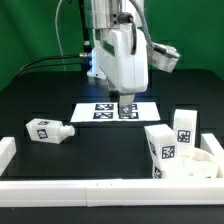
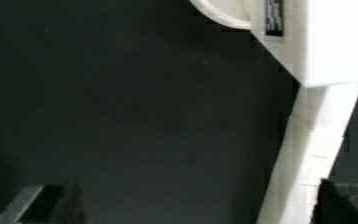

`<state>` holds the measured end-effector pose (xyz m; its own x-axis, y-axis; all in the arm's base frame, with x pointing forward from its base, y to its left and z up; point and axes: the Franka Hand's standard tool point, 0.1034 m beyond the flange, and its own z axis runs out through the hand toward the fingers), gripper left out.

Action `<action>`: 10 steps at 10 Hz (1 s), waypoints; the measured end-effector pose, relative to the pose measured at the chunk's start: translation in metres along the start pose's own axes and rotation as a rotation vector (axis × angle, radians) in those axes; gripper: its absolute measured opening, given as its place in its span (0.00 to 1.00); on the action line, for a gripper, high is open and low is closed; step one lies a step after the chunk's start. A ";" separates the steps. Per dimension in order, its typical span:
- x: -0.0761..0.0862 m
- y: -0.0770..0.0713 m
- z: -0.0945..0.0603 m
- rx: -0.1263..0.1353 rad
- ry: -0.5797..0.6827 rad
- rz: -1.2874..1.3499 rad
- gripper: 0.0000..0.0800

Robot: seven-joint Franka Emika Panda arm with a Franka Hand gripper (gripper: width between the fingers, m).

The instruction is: Assemble stool

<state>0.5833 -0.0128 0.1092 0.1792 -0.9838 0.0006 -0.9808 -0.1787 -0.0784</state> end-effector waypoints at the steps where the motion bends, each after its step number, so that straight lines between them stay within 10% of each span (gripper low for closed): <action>1: 0.001 0.002 0.002 0.000 -0.009 0.024 0.81; 5: 0.072 0.068 0.012 -0.013 -0.073 0.144 0.81; 10: 0.080 0.080 0.023 -0.010 -0.048 0.131 0.81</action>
Offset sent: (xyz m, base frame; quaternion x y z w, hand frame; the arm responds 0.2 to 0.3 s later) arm -0.0743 -0.0734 -0.0280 -0.0213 -0.0509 0.0348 0.9979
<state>0.5206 -0.1055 0.0805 0.0527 -0.9970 -0.0563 -0.9967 -0.0490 -0.0652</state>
